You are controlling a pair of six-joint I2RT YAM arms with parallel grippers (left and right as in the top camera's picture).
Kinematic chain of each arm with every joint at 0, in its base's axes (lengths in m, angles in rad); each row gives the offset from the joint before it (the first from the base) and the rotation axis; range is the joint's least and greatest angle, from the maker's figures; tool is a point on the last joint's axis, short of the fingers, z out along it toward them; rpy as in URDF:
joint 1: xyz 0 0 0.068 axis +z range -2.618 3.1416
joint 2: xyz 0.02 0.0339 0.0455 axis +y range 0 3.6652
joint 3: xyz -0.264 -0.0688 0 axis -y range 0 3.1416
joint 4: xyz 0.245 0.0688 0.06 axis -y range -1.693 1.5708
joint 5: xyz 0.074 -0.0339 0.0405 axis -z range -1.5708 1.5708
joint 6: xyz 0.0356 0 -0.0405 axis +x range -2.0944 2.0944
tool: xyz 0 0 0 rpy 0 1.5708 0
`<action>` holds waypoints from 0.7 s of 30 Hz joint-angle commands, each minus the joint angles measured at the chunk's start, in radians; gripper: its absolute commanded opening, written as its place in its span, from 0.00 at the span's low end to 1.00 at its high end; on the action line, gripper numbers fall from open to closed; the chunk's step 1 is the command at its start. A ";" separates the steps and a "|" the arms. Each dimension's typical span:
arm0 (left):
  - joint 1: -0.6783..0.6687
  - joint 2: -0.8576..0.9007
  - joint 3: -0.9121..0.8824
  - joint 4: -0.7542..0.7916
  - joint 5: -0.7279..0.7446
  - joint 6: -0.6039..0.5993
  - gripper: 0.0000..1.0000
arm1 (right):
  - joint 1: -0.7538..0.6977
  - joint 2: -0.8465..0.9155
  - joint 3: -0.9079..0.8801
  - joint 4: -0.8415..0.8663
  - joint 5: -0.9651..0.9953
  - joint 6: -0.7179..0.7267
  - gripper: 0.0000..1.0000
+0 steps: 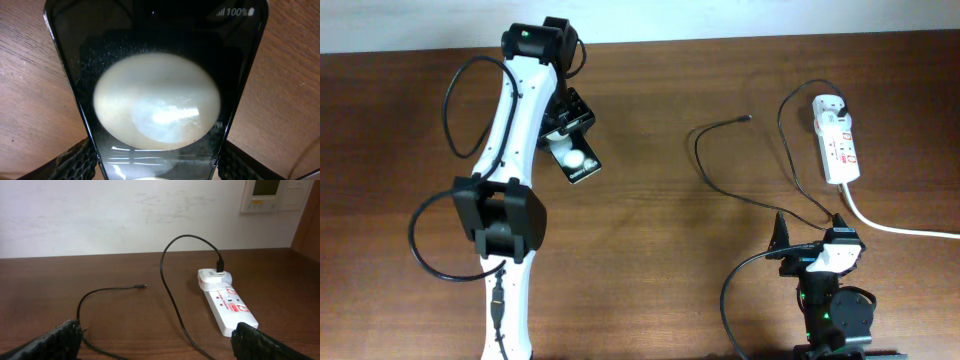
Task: Plug charger to phone and switch on socket
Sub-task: 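Lift the phone with the left gripper and turn it upright toward center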
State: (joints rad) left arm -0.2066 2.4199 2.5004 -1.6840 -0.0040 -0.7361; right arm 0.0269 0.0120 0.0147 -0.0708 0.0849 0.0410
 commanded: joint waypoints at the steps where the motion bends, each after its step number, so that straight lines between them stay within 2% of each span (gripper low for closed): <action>1: 0.000 -0.116 0.025 -0.004 0.001 0.046 0.73 | 0.006 -0.008 -0.009 -0.002 -0.005 -0.007 0.98; 7: -0.014 -0.291 0.025 -0.004 0.088 0.161 0.72 | 0.006 -0.008 -0.009 -0.002 -0.005 -0.007 0.98; 16: -0.056 -0.603 0.006 -0.004 0.151 0.237 0.71 | 0.006 -0.008 -0.009 -0.002 -0.005 -0.007 0.99; 19: -0.056 -0.758 -0.091 -0.004 0.150 0.238 0.71 | 0.006 -0.008 -0.009 -0.002 -0.005 -0.007 0.98; 21: -0.056 -0.884 -0.226 -0.004 0.146 0.237 0.71 | 0.006 -0.008 -0.009 -0.002 -0.005 -0.007 0.98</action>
State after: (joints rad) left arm -0.2615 1.6451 2.3760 -1.6924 0.1318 -0.5152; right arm 0.0269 0.0120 0.0147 -0.0708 0.0849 0.0406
